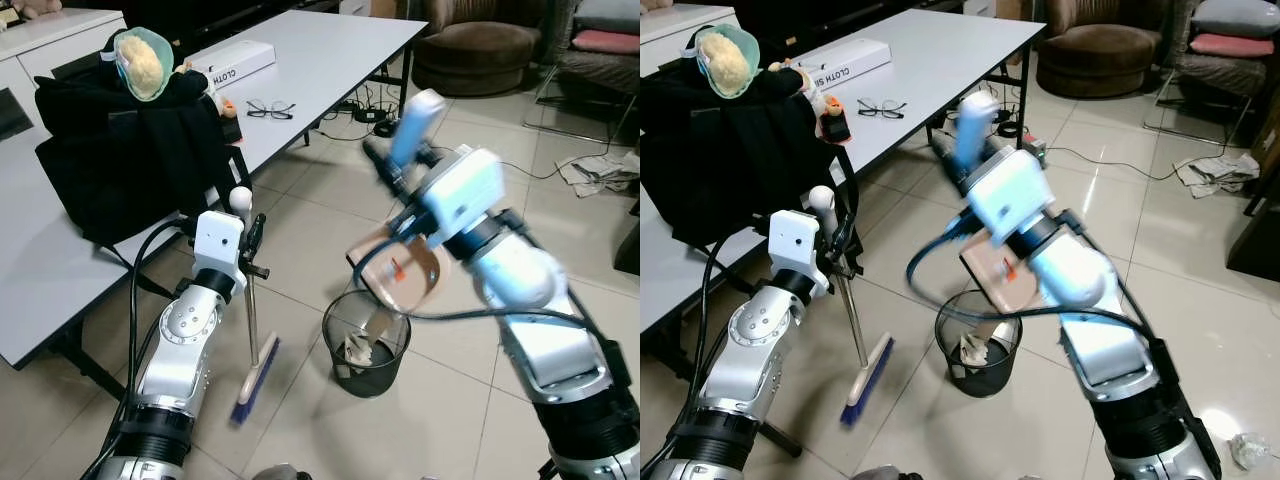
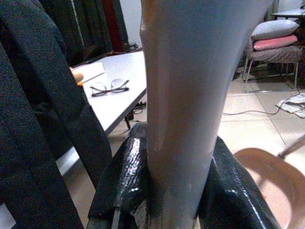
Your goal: Sweep floor
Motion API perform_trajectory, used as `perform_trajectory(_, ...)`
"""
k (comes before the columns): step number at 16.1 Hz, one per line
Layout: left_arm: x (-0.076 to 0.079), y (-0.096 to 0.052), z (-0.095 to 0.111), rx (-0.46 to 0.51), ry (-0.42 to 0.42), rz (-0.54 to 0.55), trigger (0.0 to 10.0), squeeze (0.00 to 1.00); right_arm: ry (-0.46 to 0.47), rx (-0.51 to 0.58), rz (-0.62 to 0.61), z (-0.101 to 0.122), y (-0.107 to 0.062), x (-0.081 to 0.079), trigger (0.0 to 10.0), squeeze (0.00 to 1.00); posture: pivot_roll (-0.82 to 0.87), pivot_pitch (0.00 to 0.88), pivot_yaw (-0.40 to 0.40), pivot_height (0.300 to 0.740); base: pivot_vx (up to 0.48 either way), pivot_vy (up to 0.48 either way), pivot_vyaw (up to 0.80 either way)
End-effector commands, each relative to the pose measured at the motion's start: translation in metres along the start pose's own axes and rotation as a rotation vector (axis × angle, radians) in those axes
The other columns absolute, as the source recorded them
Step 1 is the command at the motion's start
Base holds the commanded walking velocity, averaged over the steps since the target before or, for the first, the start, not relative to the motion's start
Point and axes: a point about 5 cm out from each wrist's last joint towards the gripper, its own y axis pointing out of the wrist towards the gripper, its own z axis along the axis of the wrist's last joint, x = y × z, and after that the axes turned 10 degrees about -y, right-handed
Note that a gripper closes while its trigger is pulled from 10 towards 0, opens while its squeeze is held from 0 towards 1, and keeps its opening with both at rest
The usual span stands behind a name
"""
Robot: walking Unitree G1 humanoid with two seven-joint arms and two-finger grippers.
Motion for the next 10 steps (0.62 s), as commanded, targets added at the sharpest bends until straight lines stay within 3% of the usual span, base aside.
perform_trajectory(1, -0.002, 0.002, 0.009, 0.034, 0.025, -0.001, 10.0, 0.0, -0.038, 0.052, 0.055, 0.007, 0.0, -0.007, 10.0, 0.0, -0.05, 0.037, 0.102, 0.74, 0.0, 0.0, 0.0)
perform_trajectory(5, -0.002, 0.002, 0.009, 0.034, 0.024, -0.003, 10.0, 0.0, -0.066, 0.057, 0.139, 0.004, -0.002, -0.021, 10.0, 0.0, -0.05, 0.036, 0.102, 0.74, 0.0, 0.0, 0.0)
perform_trajectory(8, -0.002, 0.002, 0.009, 0.034, 0.025, -0.003, 10.0, 0.0, -0.189, 0.007, 0.033, -0.002, -0.002, 0.0, 10.0, 0.0, -0.05, 0.036, 0.102, 0.74, 0.0, 0.0, 0.0)
perform_trajectory(9, -0.002, 0.002, 0.009, 0.032, 0.024, -0.006, 10.0, 0.0, -0.283, -0.023, -0.215, 0.002, -0.005, 0.049, 10.0, 0.0, -0.05, 0.037, 0.104, 0.74, 0.0, 0.0, 0.0)
perform_trajectory(10, -0.003, 0.002, 0.008, 0.028, 0.023, -0.011, 10.0, 0.0, -0.337, -0.037, -0.358, 0.007, -0.011, 0.08, 10.0, 0.0, -0.05, 0.037, 0.106, 0.74, 0.0, 0.0, 0.0)
